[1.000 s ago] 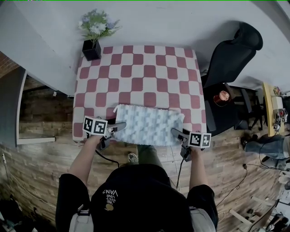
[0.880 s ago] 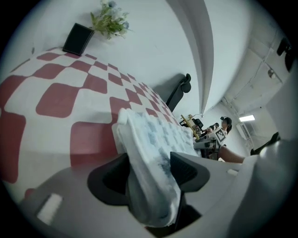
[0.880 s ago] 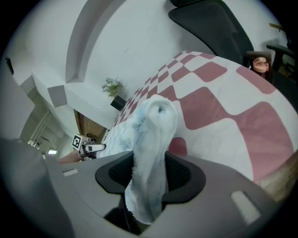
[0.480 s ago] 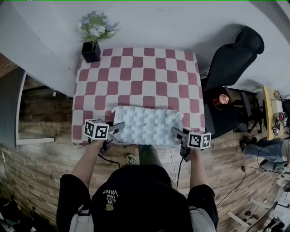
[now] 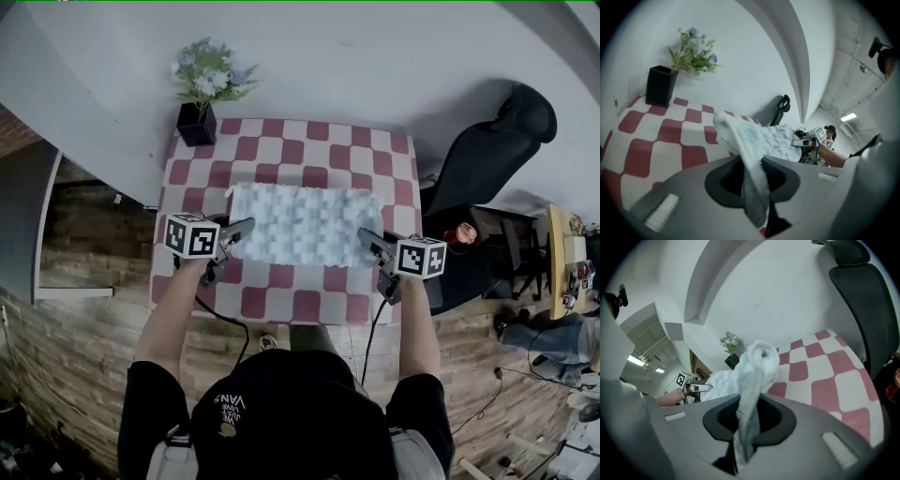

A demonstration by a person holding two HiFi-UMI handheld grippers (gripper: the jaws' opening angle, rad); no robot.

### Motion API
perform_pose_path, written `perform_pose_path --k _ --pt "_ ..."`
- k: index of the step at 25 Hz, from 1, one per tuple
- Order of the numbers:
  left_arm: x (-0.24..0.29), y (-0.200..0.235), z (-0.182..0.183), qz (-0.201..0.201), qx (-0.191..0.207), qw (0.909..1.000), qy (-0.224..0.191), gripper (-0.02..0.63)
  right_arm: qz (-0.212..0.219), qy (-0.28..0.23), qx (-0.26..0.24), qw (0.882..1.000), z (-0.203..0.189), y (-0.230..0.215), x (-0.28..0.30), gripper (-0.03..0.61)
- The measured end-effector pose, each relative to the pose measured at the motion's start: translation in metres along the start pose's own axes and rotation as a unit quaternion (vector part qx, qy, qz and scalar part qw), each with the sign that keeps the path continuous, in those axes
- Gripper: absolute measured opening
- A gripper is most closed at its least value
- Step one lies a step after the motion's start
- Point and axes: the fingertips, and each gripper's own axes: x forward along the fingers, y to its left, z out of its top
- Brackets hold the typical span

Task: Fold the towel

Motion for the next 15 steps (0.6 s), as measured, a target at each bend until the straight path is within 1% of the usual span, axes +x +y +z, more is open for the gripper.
perform_pose_path --k 3,6,9,13,15 --pt "0.015 0.019 0.018 0.016 -0.007 0.9998 -0.001 0.067 0.009 0.011 0.003 1.000 0.023 -0.013 0.021 0.061" --pt "0.038 0.035 0.017 0.020 -0.035 0.9991 0.017 0.067 0.002 0.036 0.015 0.999 0.031 -0.037 0.040 0.061" --pt "0.060 0.049 0.005 0.022 -0.066 0.9967 0.041 0.071 -0.010 0.063 0.029 0.998 0.027 -0.058 0.054 0.061" --pt "0.075 0.056 -0.005 0.027 -0.080 0.9946 0.061 0.087 -0.039 0.095 0.052 0.993 0.013 -0.084 0.061 0.078" --pt "0.076 0.059 -0.008 0.033 -0.083 0.9941 0.061 0.137 -0.060 0.109 0.063 0.990 0.005 -0.096 0.061 0.106"
